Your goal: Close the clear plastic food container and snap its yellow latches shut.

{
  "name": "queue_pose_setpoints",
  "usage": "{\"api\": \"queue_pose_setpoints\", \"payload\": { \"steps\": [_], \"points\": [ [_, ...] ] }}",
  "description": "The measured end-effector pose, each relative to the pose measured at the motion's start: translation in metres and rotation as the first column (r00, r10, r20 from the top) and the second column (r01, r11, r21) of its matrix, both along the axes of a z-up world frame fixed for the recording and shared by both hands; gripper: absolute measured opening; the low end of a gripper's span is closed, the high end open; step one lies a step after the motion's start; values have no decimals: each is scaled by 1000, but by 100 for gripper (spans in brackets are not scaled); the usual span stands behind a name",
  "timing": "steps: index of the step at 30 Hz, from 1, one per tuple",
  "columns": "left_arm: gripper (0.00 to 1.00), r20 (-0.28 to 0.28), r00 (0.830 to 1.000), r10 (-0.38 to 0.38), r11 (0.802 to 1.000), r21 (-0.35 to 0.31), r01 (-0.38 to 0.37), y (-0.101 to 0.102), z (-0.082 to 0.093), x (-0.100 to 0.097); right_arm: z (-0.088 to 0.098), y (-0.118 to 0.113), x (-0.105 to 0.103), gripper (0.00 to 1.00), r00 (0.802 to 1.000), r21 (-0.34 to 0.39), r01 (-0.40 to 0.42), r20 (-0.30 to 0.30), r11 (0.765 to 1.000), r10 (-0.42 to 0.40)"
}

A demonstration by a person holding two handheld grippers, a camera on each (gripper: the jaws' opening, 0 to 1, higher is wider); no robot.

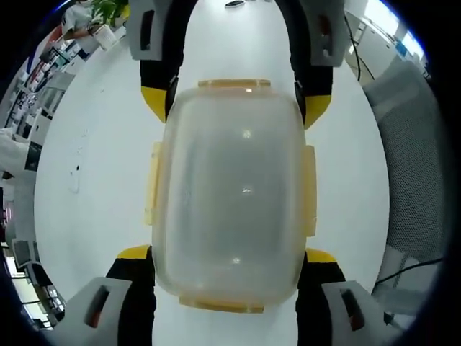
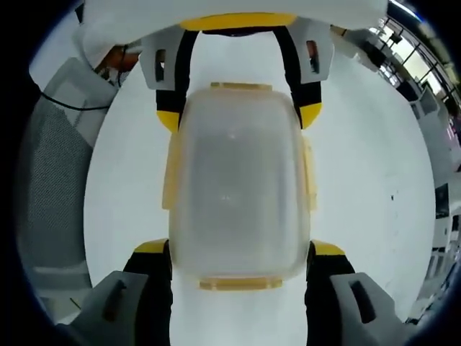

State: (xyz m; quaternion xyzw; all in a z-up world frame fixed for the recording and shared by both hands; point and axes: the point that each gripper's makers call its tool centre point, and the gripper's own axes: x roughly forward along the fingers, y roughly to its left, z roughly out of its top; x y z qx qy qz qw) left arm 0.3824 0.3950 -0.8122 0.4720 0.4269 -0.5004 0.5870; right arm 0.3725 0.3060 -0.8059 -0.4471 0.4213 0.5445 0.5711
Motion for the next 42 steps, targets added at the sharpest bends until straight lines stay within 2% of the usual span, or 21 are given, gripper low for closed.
{"api": "queue_pose_setpoints", "payload": {
  "steps": [5,19,42],
  "points": [
    [78,-1,1000,-5,1000,-10,5,0,1,12,1,-1,11,73,1000,-18,4,2,1000,-4],
    [78,3,1000,-10,1000,-12,10,-3,1,23,0,-3,21,73,1000,-18,13,0,1000,-13],
    [79,6,1000,-27,999,-19,27,-2,2,27,1,-4,25,74,1000,-25,11,4,1000,-11]
  ]
}}
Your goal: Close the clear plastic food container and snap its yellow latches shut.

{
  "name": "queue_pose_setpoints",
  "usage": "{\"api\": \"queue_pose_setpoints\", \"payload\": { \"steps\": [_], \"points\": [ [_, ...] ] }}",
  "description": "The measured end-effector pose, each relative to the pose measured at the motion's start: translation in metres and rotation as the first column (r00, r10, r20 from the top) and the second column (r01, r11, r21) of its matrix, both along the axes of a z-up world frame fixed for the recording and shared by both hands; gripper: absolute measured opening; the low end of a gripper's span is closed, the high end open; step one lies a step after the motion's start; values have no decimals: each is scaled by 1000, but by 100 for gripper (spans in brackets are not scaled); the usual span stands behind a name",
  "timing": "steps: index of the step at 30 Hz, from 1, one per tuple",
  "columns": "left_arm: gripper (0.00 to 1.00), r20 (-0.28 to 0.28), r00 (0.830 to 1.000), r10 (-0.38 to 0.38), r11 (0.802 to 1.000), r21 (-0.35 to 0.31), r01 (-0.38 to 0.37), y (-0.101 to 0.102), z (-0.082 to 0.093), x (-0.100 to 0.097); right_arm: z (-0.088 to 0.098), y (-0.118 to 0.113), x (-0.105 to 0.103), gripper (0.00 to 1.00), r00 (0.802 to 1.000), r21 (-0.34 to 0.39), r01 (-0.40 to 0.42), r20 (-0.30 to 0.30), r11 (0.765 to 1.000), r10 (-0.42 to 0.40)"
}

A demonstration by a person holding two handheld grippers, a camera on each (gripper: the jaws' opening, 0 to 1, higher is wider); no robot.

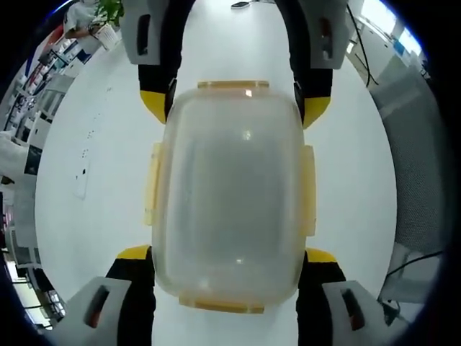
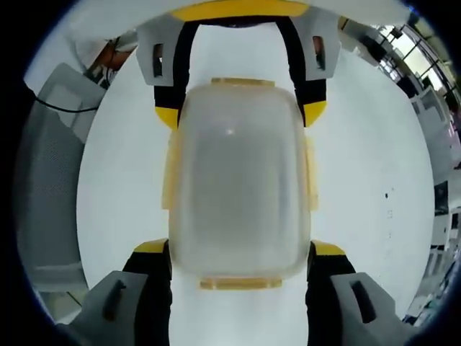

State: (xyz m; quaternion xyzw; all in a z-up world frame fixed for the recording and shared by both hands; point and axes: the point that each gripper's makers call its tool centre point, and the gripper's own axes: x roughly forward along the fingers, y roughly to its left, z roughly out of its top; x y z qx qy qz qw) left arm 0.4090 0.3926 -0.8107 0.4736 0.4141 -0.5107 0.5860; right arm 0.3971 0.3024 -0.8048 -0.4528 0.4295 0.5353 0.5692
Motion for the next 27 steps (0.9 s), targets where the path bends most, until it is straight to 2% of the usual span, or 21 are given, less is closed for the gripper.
{"api": "queue_pose_setpoints", "payload": {
  "steps": [9,13,15,17,19,22,24,27],
  "points": [
    [79,15,1000,5,1000,-20,-5,1,1,-1,1,1,0,74,999,35,-16,36,999,15],
    [80,41,999,0,998,-68,3,0,2,-1,3,2,0,74,998,64,-21,66,998,16],
    [82,61,998,5,995,-99,1,0,3,0,4,5,0,74,997,113,11,69,994,-19],
    [83,66,998,11,993,-119,-3,2,3,-2,6,7,0,74,996,161,49,72,986,-61],
    [84,95,995,26,987,-158,-11,2,5,-1,6,6,0,76,993,194,79,69,978,-94],
    [85,136,988,76,975,-216,-46,3,9,2,8,3,1,75,986,233,103,102,967,-129],
    [85,144,981,130,960,-267,-88,4,11,2,10,5,1,78,979,285,120,125,951,-161],
    [85,170,968,184,938,-326,-121,9,13,4,12,7,-1,81,966,358,166,128,919,-225]
  ]
}}
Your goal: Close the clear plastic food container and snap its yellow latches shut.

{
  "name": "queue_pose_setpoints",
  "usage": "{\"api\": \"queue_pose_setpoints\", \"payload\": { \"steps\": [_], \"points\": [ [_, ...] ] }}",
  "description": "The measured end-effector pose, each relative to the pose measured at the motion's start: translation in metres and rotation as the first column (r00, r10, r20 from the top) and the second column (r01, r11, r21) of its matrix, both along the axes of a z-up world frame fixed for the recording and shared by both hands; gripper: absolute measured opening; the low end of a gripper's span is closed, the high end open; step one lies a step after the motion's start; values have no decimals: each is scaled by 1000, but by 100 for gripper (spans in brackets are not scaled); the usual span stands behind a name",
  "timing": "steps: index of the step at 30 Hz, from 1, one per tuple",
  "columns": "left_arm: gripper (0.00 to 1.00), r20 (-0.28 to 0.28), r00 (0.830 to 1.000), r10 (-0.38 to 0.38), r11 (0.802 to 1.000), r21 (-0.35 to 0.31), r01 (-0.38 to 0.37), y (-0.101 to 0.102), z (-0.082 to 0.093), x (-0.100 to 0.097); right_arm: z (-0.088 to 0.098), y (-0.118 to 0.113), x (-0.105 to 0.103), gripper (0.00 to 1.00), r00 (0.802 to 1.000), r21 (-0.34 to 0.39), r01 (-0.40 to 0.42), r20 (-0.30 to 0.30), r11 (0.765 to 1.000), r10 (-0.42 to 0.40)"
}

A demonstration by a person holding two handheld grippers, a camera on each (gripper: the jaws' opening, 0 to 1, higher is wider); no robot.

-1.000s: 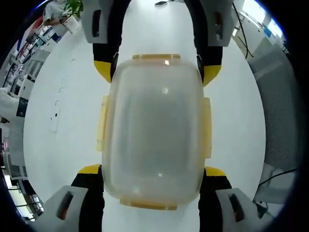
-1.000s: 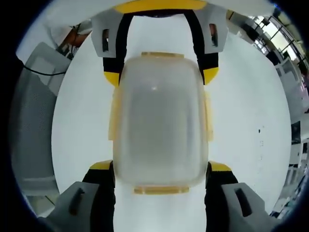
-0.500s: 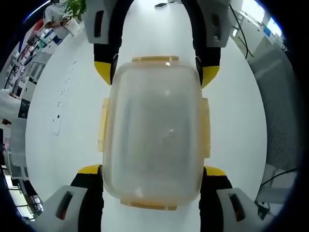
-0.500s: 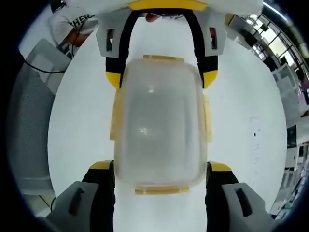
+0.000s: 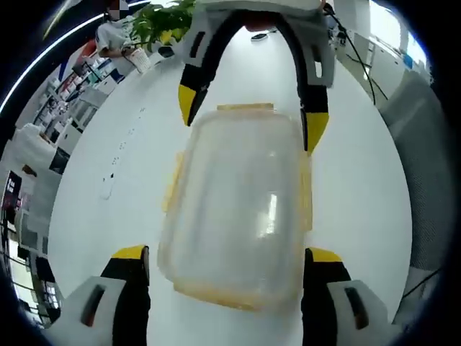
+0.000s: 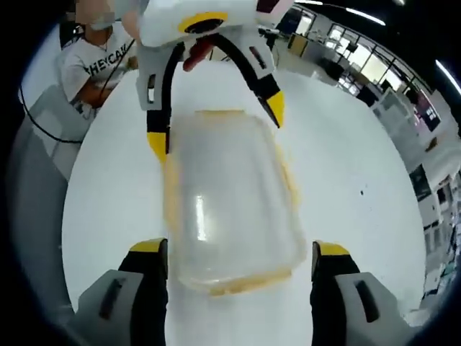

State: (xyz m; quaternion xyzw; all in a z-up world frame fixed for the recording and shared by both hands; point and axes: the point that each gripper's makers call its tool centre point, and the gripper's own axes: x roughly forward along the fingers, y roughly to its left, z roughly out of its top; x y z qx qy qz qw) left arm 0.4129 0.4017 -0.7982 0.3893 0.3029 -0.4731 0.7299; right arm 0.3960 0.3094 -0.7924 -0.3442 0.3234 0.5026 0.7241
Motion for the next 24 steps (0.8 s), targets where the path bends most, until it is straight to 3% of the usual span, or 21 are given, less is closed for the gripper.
{"api": "queue_pose_setpoints", "payload": {
  "steps": [6,9,11,17,24],
  "points": [
    [85,14,995,103,985,-143,-100,5,3,-2,-1,-4,-2,89,993,118,114,8,986,-116],
    [83,19,983,182,959,-225,-173,7,6,-2,-2,-7,-7,91,985,168,173,-18,971,-172],
    [84,-17,975,221,933,-288,-216,5,9,-6,-1,-6,-7,95,981,205,192,-20,960,-192],
    [84,-70,962,264,898,-348,-271,7,0,-20,6,-1,-16,98,948,368,318,-94,874,-305],
    [85,-111,945,308,840,-435,-325,3,1,-33,1,2,-31,100,919,452,393,-162,801,-360]
  ]
}}
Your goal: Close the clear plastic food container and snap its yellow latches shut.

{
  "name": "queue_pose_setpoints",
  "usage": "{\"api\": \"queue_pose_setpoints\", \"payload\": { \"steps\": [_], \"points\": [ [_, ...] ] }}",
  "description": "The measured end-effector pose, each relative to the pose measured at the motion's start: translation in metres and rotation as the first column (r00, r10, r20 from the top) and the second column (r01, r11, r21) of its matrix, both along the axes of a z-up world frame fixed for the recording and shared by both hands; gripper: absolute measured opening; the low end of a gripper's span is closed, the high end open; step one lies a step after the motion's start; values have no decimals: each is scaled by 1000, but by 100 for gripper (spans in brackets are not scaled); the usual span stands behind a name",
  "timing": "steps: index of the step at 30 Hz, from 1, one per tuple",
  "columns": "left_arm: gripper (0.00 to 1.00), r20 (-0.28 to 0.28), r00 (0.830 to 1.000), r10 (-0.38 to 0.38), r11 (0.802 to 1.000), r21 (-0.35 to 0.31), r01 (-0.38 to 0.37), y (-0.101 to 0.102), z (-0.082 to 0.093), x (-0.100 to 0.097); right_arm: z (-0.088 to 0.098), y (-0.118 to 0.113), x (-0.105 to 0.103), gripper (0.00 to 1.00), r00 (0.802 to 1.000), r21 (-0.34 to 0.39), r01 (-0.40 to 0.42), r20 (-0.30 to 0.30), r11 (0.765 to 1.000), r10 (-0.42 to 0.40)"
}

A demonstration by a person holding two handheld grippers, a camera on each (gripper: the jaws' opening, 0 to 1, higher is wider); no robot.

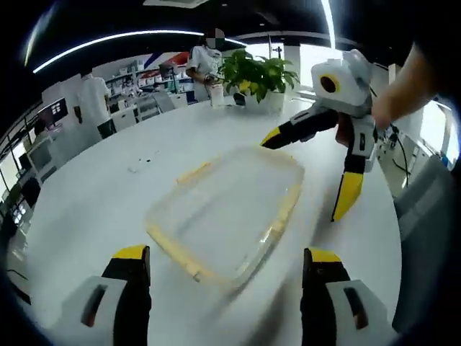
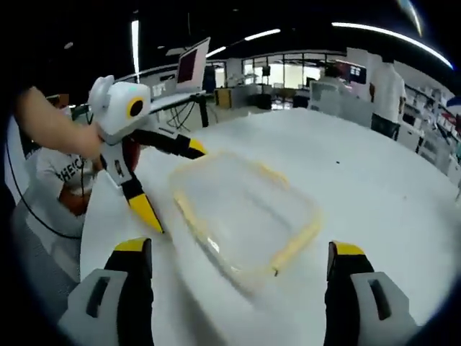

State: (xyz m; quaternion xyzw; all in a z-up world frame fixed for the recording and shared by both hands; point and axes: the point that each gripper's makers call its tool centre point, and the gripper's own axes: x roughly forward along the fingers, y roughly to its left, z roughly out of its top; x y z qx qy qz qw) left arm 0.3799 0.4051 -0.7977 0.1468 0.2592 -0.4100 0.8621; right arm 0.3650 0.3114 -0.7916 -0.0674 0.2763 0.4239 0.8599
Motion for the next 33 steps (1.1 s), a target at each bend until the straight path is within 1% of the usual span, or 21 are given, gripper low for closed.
{"api": "queue_pose_setpoints", "payload": {
  "steps": [1,2,3,4,6,9,11,14,20,22,26,28,30,33],
  "points": [
    [86,-18,1000,10,1000,-13,-10,0,-2,-1,-1,-1,0,100,1000,-10,6,6,1000,-6],
    [86,-35,999,27,999,-24,-28,1,-4,-2,0,-1,0,100,1000,-3,17,14,1000,-17],
    [86,-34,999,35,999,-37,-36,0,-3,-2,2,1,1,100,1000,20,28,12,999,-28],
    [87,-34,998,49,996,-68,-52,0,0,-2,2,1,1,100,999,33,41,3,999,-41],
    [91,-46,997,60,994,-91,-64,0,0,-3,4,1,0,100,999,45,50,11,998,-50],
    [92,-48,997,68,993,-96,-73,1,-1,-4,3,2,-3,100,998,52,60,-8,997,-60],
    [93,-48,996,72,992,-98,-76,1,-1,-5,2,0,-3,100,998,52,64,-6,997,-64],
    [93,-48,996,79,991,-108,-83,2,-1,-6,-1,-2,-6,100,997,60,79,-26,995,-77],
    [97,-81,989,123,980,-149,-134,8,-2,-12,1,-7,-12,100,995,68,95,-28,993,-93],
    [98,-93,987,134,976,-162,-148,9,-3,-13,3,-10,-13,100,995,75,101,-28,992,-99],
    [99,-114,983,142,969,-188,-162,11,-3,-18,3,-16,-17,100,993,77,115,-34,990,-113],
    [99,-118,983,140,973,-169,-159,12,-7,-21,2,-18,-20,100,993,77,116,-36,990,-114],
    [99,-114,984,140,973,-170,-158,14,-6,-24,2,-22,-23,100,992,72,119,-38,990,-117],
    [99,-127,980,151,970,-172,-171,18,-8,-26,1,-27,-26,100,990,74,133,-44,988,-130]
  ]
}}
